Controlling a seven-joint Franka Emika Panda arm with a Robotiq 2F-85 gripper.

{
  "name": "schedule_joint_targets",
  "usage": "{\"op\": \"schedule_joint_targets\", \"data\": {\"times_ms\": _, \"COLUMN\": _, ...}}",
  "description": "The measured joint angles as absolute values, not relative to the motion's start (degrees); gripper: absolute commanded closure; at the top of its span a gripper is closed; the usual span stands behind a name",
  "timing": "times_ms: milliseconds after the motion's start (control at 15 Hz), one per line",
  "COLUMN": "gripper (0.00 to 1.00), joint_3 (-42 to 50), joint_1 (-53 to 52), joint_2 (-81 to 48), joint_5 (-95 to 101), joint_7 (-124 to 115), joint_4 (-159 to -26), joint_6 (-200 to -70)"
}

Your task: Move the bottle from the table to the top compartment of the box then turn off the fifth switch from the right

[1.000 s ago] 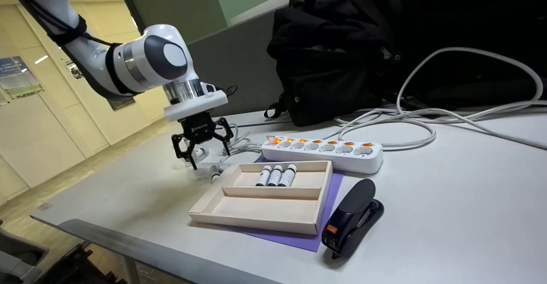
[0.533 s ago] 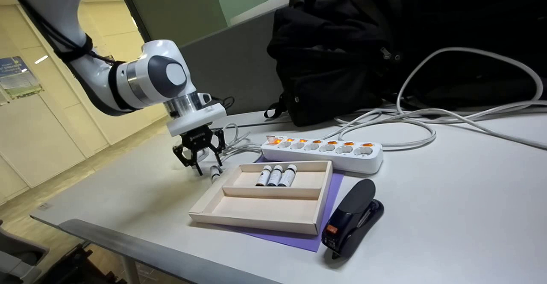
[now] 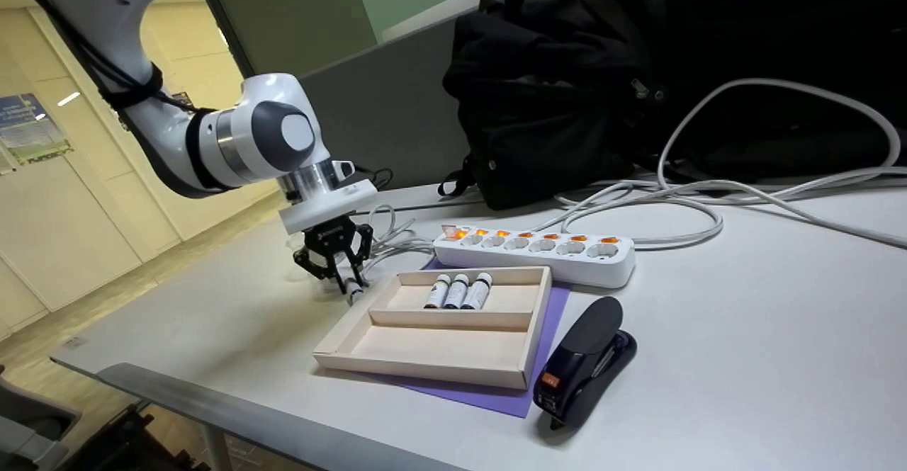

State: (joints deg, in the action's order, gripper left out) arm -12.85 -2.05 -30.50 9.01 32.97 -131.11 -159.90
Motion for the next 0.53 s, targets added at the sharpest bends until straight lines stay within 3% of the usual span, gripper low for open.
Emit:
{"op": "schedule_joint_targets", "data": {"times_ms": 267, "gripper": 0.93, "joint_3": -14.6, "joint_1": 1.8, "joint_2": -30.4, "joint_5": 5.2, "joint_7": 33.3, "joint_4": -129.5, "joint_6": -158.5}}
{"op": "schedule_joint_targets", "data": {"times_ms": 533, "gripper": 0.93, "joint_3": -20.7, "joint_1": 10.1, "joint_2": -27.7, "joint_5": -6.1, "joint_7": 36.9, "joint_4": -123.0, "joint_6": -149.2}}
